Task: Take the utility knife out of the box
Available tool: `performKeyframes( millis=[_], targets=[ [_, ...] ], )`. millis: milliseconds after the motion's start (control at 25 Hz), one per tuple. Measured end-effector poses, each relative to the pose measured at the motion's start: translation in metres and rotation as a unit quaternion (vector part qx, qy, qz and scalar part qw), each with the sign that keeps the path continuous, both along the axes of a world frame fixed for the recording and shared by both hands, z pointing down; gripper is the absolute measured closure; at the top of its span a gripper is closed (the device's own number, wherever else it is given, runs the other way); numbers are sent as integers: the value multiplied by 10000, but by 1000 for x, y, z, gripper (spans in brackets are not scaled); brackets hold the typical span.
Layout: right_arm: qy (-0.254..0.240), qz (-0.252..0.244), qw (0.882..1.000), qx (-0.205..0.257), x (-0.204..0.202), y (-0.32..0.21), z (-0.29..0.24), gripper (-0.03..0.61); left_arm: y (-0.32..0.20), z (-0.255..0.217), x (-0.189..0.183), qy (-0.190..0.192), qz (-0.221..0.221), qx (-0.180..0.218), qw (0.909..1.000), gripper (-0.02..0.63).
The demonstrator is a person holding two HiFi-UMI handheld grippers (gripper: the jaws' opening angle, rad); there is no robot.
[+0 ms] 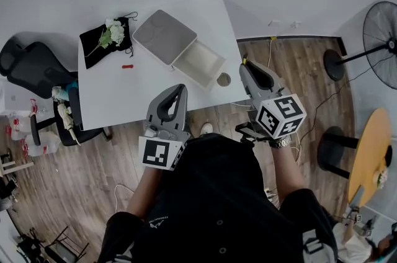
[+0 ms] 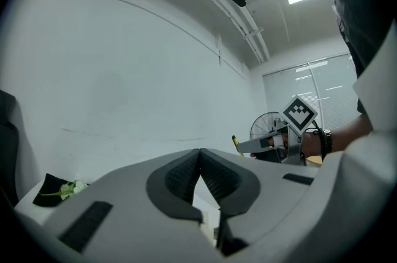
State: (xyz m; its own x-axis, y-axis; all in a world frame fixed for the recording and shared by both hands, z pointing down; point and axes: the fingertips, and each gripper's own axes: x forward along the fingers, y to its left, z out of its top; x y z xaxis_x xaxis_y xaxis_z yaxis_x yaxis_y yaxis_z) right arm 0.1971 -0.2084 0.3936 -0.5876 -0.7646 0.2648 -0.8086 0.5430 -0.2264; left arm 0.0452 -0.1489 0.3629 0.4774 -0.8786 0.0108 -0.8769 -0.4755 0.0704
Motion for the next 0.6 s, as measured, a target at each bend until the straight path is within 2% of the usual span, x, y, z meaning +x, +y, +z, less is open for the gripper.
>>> performKeyframes(
  millis=[80,200,600],
  targets=[
    [-98,42,9999,46,5,9,-3,515,3,-1,4,101,-7,30,9999,609],
    [-144,82,9997,164,11,23,-5,515,7,3,10,-34,17,-2,10000,609],
    [-358,213,9986,330,32,57,4,515,14,6,20,-21,-50,-7,10000,608]
  ],
)
